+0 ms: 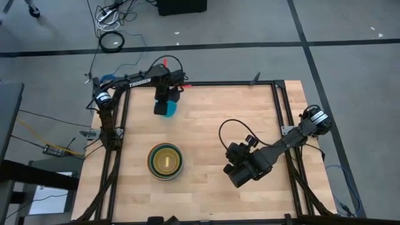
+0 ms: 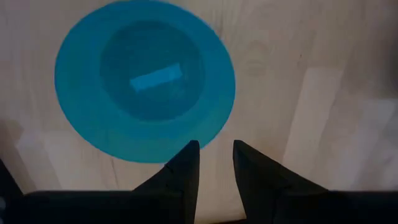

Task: Nest bowls inside each other
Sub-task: Stack the light blue bowl on top of the yellow bowl, then move the stacked bowls to the center of the table

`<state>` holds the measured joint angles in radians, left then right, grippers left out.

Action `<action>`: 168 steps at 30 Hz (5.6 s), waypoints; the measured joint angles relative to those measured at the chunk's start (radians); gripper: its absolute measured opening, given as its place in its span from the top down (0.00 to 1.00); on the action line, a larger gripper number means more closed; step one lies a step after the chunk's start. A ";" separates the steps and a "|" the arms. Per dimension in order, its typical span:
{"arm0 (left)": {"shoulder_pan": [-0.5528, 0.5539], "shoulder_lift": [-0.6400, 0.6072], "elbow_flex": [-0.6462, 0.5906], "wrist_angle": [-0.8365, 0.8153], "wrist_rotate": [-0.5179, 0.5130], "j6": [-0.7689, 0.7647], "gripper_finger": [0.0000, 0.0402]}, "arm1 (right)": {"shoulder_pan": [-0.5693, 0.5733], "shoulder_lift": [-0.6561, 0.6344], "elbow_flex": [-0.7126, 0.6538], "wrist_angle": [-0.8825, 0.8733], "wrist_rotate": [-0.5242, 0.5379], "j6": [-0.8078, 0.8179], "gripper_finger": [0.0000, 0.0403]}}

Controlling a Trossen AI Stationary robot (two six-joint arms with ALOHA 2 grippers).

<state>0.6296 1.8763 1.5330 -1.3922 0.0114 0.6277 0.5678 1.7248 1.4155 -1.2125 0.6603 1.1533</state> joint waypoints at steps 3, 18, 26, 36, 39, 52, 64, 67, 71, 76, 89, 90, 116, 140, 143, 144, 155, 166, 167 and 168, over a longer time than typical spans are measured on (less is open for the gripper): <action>0.011 0.000 0.000 -0.022 0.014 0.001 0.73 | -0.006 0.000 0.000 0.016 0.001 -0.016 0.68; -0.004 0.000 -0.213 0.015 0.020 0.093 0.59 | -0.020 0.000 0.000 0.031 0.000 -0.048 0.68; -0.001 0.000 -0.223 0.008 0.007 0.035 0.59 | -0.047 0.000 0.000 0.036 -0.001 -0.076 0.69; 0.000 -0.007 -0.093 -0.048 0.027 0.034 0.59 | -0.093 0.000 0.000 0.086 -0.008 -0.159 0.69; -0.001 -0.007 -0.074 0.038 0.027 0.065 0.59 | -0.099 0.000 0.000 0.091 -0.010 -0.169 0.68; -0.001 -0.004 -0.175 0.121 0.018 0.123 0.59 | -0.104 0.000 0.000 0.093 -0.010 -0.178 0.69; -0.002 -0.004 -0.260 0.327 0.015 0.125 0.60 | -0.108 0.000 0.000 0.098 -0.010 -0.180 0.69; -0.002 -0.005 -0.287 0.357 0.008 0.128 0.65 | -0.108 0.000 0.000 0.098 -0.010 -0.180 0.69; -0.002 -0.004 -0.302 0.344 0.008 0.128 0.88 | -0.108 0.000 0.000 0.098 -0.010 -0.181 0.69; -0.005 -0.050 -0.218 0.227 -0.035 0.121 0.98 | -0.108 0.000 0.000 0.098 -0.010 -0.186 0.69; -0.569 -0.534 0.055 0.103 0.117 -0.454 0.99 | -0.109 0.000 0.000 0.098 -0.010 -0.197 0.69; -0.640 -0.548 0.055 0.124 0.071 -0.521 0.99 | -0.109 0.000 0.000 0.099 -0.010 -0.199 0.69; -1.083 -0.363 -0.280 0.372 -0.049 -1.026 0.97 | -0.099 0.000 0.000 0.130 -0.009 -0.238 0.69; -1.153 -0.364 -0.209 0.310 0.406 -1.330 0.77 | -0.099 0.000 0.000 0.154 -0.019 -0.238 0.69; -1.216 -0.364 -0.209 0.362 0.474 -1.399 0.77 | -0.099 0.000 0.000 0.154 -0.022 -0.238 0.69; -1.236 -0.364 -0.209 0.390 0.471 -1.417 0.78 | -0.098 0.000 0.000 0.155 -0.022 -0.238 0.69; -1.310 -0.299 -0.285 0.524 0.179 -1.467 0.78 | -0.095 0.000 0.000 0.183 -0.034 -0.262 0.69; -1.312 -0.231 -0.391 0.489 -0.075 -1.422 0.78 | -0.091 0.000 0.000 0.188 -0.035 -0.267 0.69; -1.304 -0.231 -0.409 0.492 -0.097 -1.424 0.78 | -0.091 0.000 0.000 0.188 -0.035 -0.267 0.69; -1.295 -0.232 -0.426 0.490 -0.116 -1.425 0.78 | -0.091 0.000 0.000 0.188 -0.035 -0.268 0.69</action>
<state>-0.6658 1.6448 1.1071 -0.9021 -0.1045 -0.7973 0.4763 1.7252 1.4151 -1.0245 0.6250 0.8856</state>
